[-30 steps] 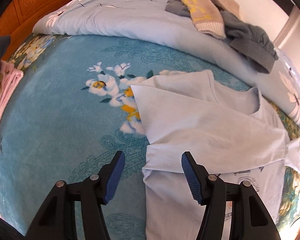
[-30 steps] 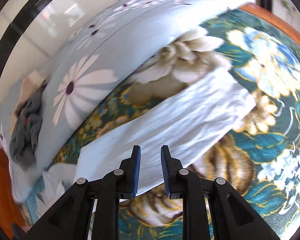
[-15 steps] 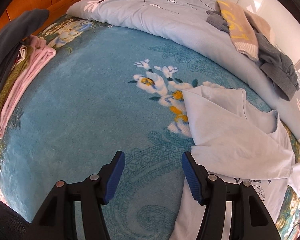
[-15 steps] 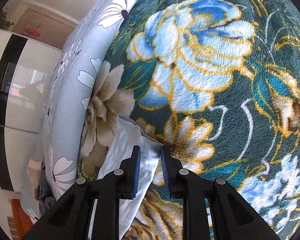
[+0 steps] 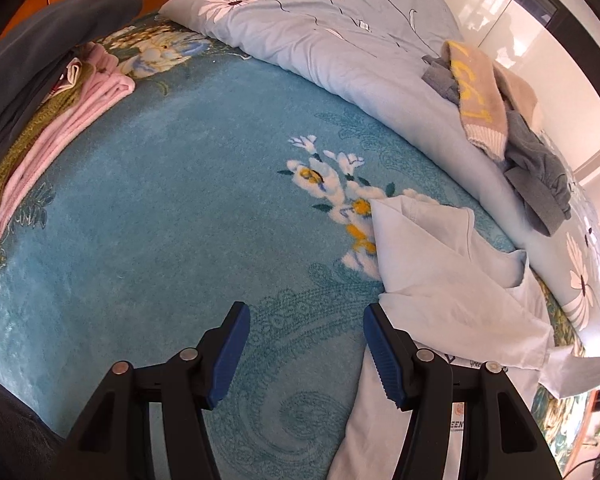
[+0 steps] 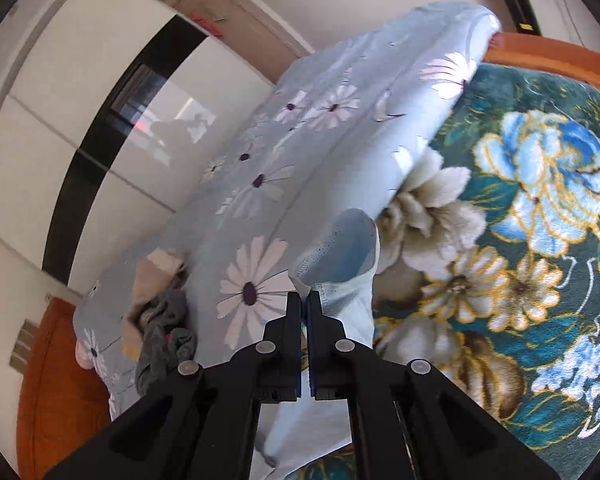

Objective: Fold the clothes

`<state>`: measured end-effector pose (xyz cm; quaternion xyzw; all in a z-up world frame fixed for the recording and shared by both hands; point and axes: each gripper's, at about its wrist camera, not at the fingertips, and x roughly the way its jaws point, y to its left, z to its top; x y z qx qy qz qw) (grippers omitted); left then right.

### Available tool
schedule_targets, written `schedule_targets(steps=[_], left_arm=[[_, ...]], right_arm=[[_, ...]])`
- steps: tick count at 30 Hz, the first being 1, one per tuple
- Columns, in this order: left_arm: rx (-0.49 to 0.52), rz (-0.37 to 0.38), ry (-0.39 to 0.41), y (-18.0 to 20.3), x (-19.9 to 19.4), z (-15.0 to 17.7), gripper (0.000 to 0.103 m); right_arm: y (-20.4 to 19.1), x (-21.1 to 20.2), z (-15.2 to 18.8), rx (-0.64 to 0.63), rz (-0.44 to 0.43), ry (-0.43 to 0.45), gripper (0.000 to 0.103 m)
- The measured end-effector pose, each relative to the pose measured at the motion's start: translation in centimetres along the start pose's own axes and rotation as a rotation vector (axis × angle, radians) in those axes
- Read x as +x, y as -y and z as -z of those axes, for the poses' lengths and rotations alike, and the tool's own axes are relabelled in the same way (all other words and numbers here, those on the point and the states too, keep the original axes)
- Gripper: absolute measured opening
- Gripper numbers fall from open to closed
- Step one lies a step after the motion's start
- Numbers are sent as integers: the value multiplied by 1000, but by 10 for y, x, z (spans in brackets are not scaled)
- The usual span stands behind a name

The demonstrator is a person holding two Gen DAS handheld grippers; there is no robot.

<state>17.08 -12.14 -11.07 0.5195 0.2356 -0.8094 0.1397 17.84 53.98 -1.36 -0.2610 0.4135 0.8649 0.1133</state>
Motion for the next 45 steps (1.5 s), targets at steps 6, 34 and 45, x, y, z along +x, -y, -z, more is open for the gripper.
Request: schedule_targets(steps=[6,34,45], left_arm=[[-42,48,3,-12,-3,6,63],[-106,194,-64,-26,27,-3,63],[76,230,-160,61,69,-27,63]], right_arm=[[-146,15,70,-200,-303,-120,2],[-249,147,414,-812,-295,-897,25],[-128,148,201,-486,51,-569,25]])
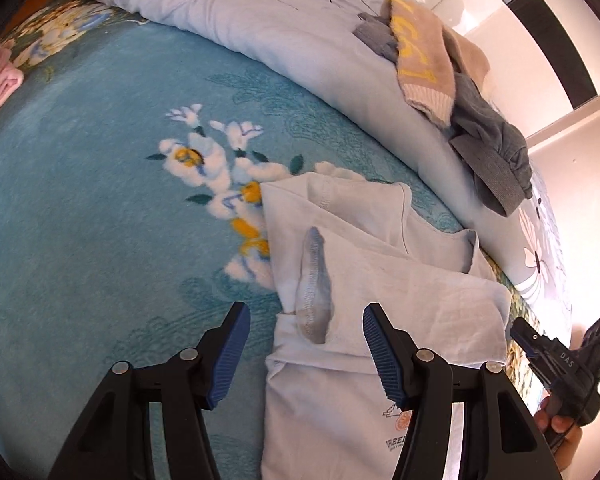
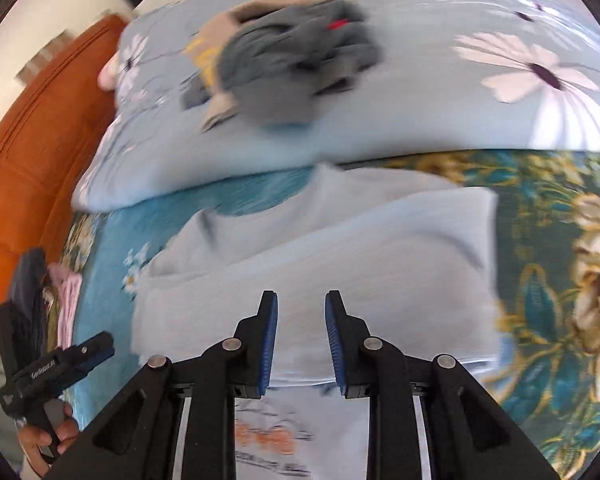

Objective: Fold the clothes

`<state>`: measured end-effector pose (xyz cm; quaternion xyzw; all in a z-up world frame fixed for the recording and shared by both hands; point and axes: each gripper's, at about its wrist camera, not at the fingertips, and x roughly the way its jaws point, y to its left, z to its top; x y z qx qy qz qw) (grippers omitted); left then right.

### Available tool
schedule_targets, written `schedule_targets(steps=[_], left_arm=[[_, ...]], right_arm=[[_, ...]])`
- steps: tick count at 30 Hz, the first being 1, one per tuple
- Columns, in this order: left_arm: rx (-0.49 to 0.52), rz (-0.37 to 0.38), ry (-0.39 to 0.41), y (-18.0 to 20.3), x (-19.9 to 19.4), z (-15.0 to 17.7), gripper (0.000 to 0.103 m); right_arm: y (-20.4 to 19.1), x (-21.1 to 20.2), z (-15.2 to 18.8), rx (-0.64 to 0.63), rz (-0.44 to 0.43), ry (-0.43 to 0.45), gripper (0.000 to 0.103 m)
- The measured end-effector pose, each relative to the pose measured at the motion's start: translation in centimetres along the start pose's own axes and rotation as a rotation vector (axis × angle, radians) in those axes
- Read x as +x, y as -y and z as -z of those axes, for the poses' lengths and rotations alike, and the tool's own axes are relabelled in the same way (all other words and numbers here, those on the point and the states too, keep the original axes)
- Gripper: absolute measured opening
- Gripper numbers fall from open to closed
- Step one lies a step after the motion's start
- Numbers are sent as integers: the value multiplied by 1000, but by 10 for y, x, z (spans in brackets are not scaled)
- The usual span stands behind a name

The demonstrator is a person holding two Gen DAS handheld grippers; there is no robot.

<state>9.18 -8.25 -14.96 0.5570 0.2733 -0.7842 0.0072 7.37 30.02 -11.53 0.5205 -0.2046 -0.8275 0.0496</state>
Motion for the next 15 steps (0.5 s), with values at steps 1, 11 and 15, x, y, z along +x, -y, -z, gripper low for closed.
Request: schedule_targets(steps=[1,11,15], left_arm=[[6,-1,-11,4,6,-2,61],[49,-103,-45,12,31,2,9],[59,-101,-35,11,27,3,9]], right_arm=[[23,-6,-10,69,15,20,25],[114,20,-56,315,-49,-6,25],[116,39,-65,342,-80,-22,25]])
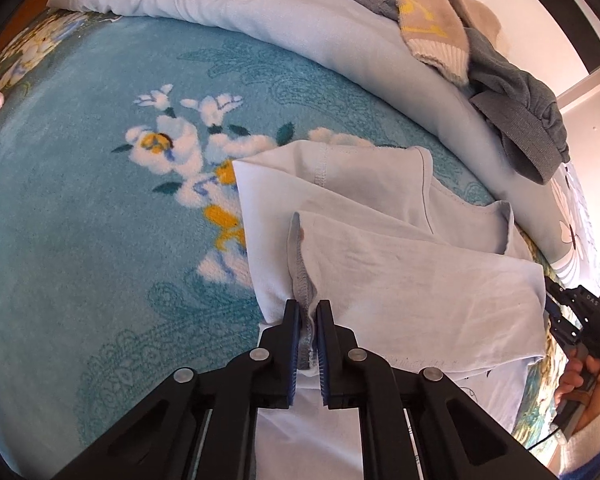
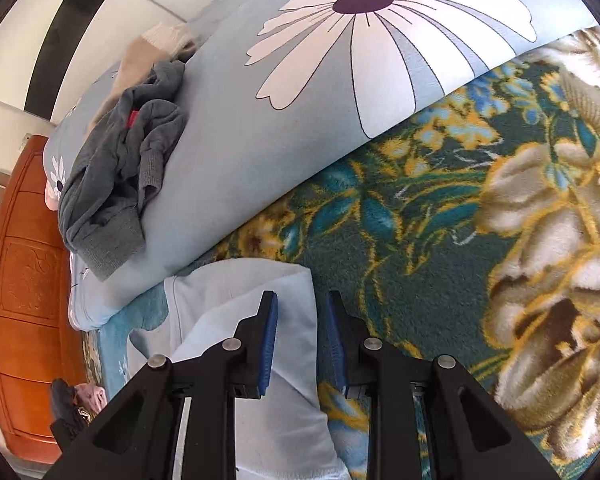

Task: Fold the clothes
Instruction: 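Grasp the folded sleeve with the left tool while the right tool pins the body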

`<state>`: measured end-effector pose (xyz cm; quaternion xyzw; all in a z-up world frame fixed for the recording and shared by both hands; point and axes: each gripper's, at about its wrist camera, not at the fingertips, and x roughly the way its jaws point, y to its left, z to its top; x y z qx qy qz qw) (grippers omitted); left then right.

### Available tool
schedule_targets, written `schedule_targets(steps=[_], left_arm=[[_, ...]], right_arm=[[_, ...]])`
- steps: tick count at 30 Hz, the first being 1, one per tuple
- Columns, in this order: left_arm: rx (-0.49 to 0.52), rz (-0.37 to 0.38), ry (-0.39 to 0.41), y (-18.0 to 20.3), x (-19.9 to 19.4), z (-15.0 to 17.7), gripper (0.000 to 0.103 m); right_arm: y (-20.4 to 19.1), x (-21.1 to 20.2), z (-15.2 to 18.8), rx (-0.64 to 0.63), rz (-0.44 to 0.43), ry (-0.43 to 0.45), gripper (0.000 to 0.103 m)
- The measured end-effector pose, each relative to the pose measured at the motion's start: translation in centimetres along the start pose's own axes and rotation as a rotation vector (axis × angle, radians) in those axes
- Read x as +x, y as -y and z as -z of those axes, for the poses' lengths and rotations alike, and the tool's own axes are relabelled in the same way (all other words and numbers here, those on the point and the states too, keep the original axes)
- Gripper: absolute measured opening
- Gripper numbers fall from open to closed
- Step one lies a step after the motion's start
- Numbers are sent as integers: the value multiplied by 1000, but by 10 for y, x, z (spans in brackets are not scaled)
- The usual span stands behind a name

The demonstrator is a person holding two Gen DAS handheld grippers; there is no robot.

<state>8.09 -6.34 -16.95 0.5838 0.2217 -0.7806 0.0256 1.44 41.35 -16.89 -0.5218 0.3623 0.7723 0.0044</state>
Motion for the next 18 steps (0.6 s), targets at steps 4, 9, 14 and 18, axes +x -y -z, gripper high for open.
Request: schedule_targets(steps=[4,9,14,18], left_arm=[[-3,3,28,-4,-9,3,6],[-23,-1,13,-13,-8,3,6],[-68,74,22,-26,-21,-8,12],[-136,76,8,-42,-16,-27,48]], right_arm=[[-7,5,-6,-13,-44,-7,4],[-40,0,-19,-170,-15,33,4],[-52,10,-19,-234,58,21,4],[-45,9,-16,-211,45,15,7]])
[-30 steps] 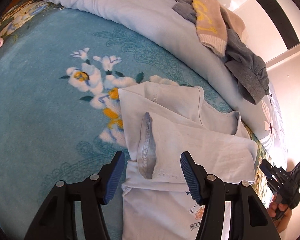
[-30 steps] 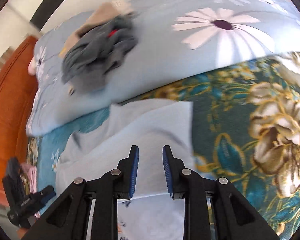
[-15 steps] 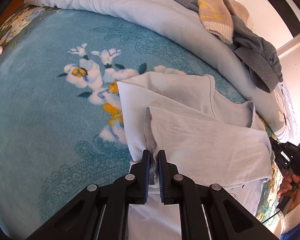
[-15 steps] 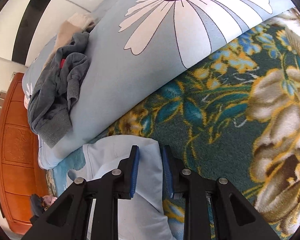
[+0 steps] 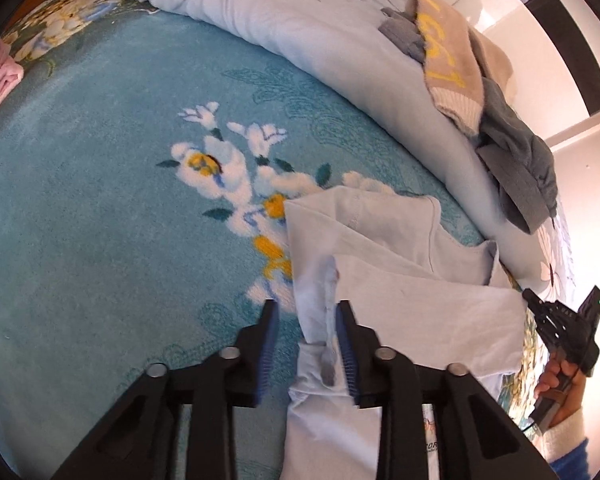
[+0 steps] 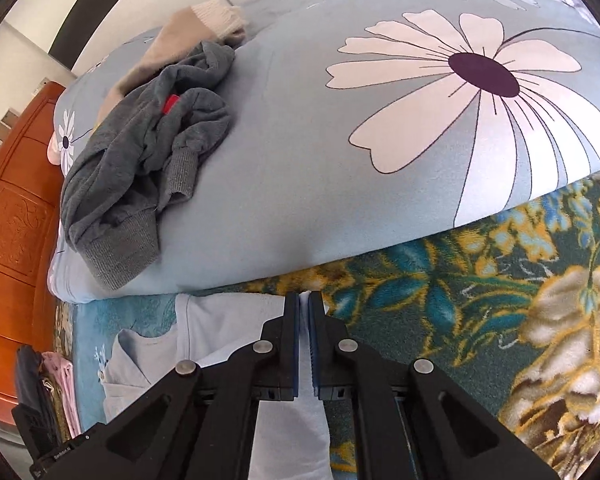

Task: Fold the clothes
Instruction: 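Grasp the folded sleeve with the left tool while the right tool pins the body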

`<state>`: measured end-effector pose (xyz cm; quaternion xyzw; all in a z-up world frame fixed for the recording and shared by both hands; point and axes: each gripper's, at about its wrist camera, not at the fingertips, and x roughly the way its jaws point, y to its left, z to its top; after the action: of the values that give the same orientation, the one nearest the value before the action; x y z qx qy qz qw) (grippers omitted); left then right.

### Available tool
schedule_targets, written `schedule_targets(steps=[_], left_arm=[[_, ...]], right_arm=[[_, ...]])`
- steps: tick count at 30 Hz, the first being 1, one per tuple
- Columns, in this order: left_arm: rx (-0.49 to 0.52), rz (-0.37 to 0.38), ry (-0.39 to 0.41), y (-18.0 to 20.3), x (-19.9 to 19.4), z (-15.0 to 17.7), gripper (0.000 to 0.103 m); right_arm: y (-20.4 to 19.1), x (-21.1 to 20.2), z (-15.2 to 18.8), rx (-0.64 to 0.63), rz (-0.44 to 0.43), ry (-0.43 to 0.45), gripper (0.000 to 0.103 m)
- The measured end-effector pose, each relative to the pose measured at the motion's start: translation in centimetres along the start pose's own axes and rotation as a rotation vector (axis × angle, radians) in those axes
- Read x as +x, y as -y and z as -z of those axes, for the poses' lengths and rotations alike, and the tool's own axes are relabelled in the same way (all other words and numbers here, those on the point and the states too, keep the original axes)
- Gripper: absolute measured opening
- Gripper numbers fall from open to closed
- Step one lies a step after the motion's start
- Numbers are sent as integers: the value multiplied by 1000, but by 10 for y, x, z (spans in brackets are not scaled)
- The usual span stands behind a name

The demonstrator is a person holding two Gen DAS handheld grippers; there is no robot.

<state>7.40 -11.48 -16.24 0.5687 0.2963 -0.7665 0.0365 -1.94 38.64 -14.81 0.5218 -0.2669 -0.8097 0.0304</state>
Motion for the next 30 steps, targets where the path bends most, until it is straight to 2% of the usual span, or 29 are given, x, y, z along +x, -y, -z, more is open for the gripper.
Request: schedule_targets(steps=[2,4,6,9,12,15,17,18,19,20,21,22,25,30], left_arm=[[-31,27,-23,-3,9,-6,53],[-61,57,-47,-6,18,-12,56],[-94,102,-67,-8,26,-15,58],[-143,179,-96,-8,36,-15,64],[-105,156,-86,-1,40,-15,64],[-32,96,-70,10,41,-17,58],[-3,30,-70,15,42,-17,26],[-9,31,-77,16,43,-18,22],[-14,41,-81,17,43,-19,14],[0,34,-77,20,41,-19,13],[20,24,-71,23,39,-19,11],[46,11,-62,28,37,-19,11],[104,25,-11,37,22,-18,10],[159,65,109,48,-17,-35,9]], right_arm=[[6,0,3,33,-35,-6,7],[10,-1,8,40,-48,-8,26],[16,0,14,51,-63,-24,35],[26,6,23,91,-106,-56,37],[31,9,29,133,-140,-45,38],[31,11,31,145,-157,-35,38],[28,11,32,131,-149,-34,38],[26,11,32,126,-138,-36,38],[24,12,32,120,-128,-38,34],[21,13,31,124,-127,-41,28],[18,15,32,129,-130,-49,13],[13,16,33,118,-120,-56,8],[-10,11,37,23,-100,-51,5],[-34,-31,24,-60,-194,75,5]])
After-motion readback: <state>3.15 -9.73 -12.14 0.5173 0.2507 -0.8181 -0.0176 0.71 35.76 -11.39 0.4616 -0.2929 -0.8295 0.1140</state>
